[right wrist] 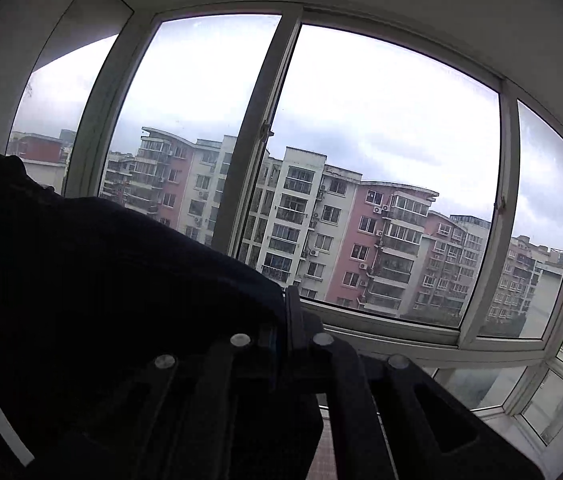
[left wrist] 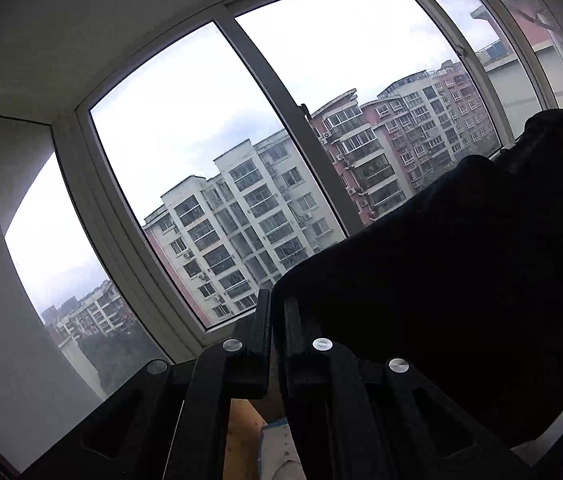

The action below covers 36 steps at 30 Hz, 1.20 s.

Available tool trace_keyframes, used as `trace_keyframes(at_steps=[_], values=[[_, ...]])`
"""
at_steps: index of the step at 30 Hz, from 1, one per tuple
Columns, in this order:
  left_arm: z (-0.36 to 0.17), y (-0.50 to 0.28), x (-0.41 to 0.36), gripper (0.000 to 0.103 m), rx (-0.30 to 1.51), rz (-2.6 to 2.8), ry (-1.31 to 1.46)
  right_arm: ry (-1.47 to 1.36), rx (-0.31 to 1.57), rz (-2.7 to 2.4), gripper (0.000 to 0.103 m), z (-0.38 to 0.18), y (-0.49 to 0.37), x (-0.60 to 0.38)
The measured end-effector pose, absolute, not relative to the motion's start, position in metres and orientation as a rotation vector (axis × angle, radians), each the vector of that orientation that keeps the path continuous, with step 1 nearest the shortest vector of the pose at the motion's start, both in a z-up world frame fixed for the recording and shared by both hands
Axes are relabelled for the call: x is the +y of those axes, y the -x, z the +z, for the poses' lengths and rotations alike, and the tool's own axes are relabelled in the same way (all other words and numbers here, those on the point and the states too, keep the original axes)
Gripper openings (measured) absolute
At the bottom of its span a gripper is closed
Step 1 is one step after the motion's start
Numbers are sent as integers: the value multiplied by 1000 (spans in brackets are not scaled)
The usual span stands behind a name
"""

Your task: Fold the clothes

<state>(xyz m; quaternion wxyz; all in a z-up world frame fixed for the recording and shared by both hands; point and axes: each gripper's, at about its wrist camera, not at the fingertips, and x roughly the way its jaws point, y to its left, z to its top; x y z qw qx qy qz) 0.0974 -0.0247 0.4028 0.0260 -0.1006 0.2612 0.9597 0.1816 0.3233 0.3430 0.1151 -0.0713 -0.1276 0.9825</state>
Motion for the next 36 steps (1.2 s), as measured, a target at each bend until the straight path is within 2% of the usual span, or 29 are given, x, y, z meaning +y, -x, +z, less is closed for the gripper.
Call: trace_keyframes(at_steps=[5,12,17,21,26,27,29,32,33,34,36], values=[[322,37,-17,5,825,2898,569,477,-360,2798,3,264,-55,347],[138,220,-2,5,830,2738,948,837,-360,2628,3,105,114,373],[-12,283,5,5,801,2593,1199,1029,-371,2539,3,-10,176,379],[-93,306,10,5,749,2491,1336,1167,-329,2505,3,-81,202,378],[-141,333,16,6,758,2491,1411,1248,-299,2437,3,-129,235,393],[-147,342,15,11,737,2505,1453,1256,-303,2410,3,-137,245,397],[-161,350,3,13,710,2511,1529,1343,-316,2338,4,-153,265,407],[-159,353,-4,15,678,2520,1534,1421,-299,2290,24,-164,276,415],[-156,350,-5,16,674,2509,1529,1440,-290,2288,35,-165,277,417],[-150,345,-6,16,683,2512,1517,1429,-295,2302,39,-160,272,418],[-137,332,-7,16,686,2512,1483,1398,-307,2332,40,-150,261,419]])
